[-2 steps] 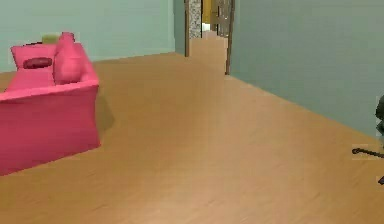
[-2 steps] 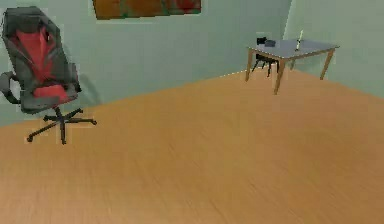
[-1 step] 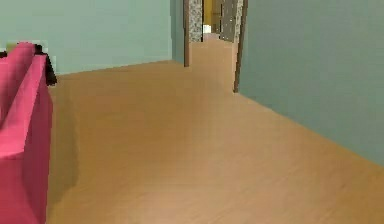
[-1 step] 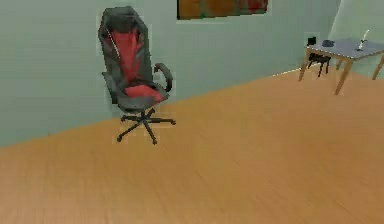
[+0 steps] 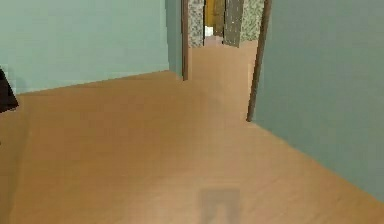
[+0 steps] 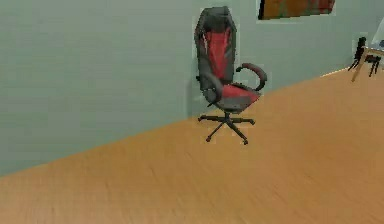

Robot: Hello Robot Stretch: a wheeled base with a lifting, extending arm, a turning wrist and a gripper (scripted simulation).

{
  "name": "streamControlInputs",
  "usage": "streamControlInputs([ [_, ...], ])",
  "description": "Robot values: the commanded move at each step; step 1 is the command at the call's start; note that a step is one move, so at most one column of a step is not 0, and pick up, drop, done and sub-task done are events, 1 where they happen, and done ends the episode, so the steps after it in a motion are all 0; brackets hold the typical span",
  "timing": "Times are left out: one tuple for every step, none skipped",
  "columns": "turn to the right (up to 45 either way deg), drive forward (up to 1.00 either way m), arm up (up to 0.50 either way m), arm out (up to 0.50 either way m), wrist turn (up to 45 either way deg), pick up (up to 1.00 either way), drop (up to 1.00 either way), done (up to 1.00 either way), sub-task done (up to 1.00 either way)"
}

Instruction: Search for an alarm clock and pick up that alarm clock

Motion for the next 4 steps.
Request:
streamControlInputs([
  [0.0, 1.00, 0.00, 0.00, 0.0, 0.00, 0.00, 0.00, 0.00],
  [3.0, 0.00, 0.00, 0.00, 0.0, 0.00, 0.00, 0.00, 0.00],
  [0.0, 1.00, 0.00, 0.00, 0.0, 0.00, 0.00, 0.00, 0.00],
  [0.0, 0.35, 0.00, 0.00, 0.0, 0.00, 0.00, 0.00, 0.00],
])
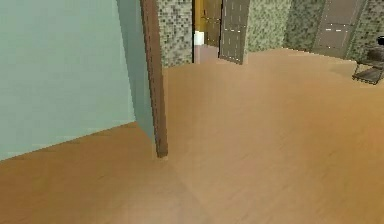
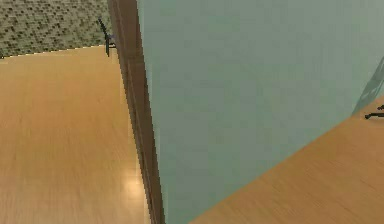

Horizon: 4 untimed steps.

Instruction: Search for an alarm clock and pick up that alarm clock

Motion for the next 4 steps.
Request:
streamControlInputs([
  [9.0, 0.00, 0.00, 0.00, 0.0, 0.00, 0.00, 0.00, 0.00],
  [3.0, 0.00, 0.00, 0.00, 0.0, 0.00, 0.00, 0.00, 0.00],
  [0.0, 1.00, 0.00, 0.00, 0.0, 0.00, 0.00, 0.00, 0.00],
  [3.0, 0.00, 0.00, 0.00, 0.0, 0.00, 0.00, 0.00, 0.00],
])
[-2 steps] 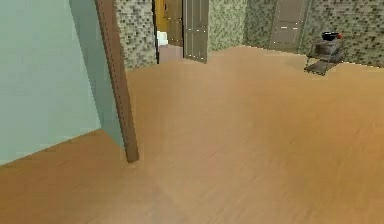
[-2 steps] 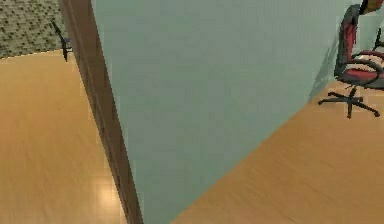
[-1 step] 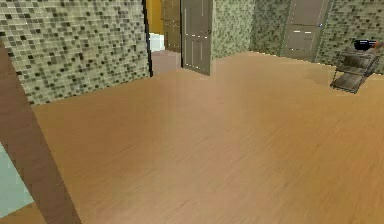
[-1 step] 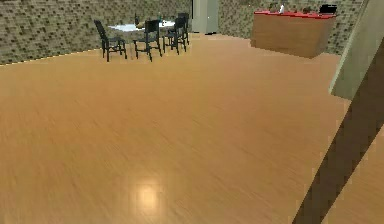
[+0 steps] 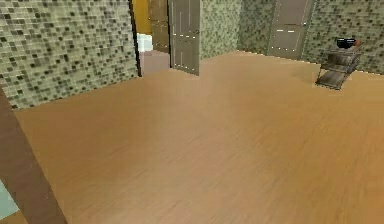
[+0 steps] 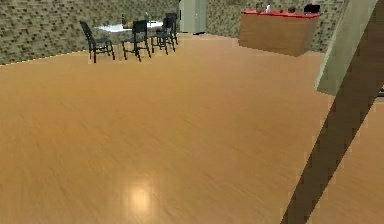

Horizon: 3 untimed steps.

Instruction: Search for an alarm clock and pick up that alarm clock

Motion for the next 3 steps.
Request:
streamControlInputs([
  [0.0, 0.90, 0.00, 0.00, 0.0, 0.00, 0.00, 0.00, 0.00],
  [-9.0, 0.00, 0.00, 0.00, 0.0, 0.00, 0.00, 0.00, 0.00],
  [0.0, 1.00, 0.00, 0.00, 0.0, 0.00, 0.00, 0.00, 0.00],
])
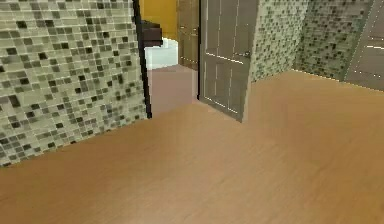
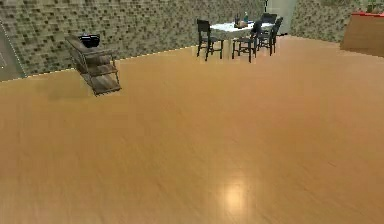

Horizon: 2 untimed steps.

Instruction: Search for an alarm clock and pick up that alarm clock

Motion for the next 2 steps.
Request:
streamControlInputs([
  [0.0, 1.00, 0.00, 0.00, 0.0, 0.00, 0.00, 0.00, 0.00],
  [0.0, 1.00, 0.00, 0.00, 0.0, 0.00, 0.00, 0.00, 0.00],
])
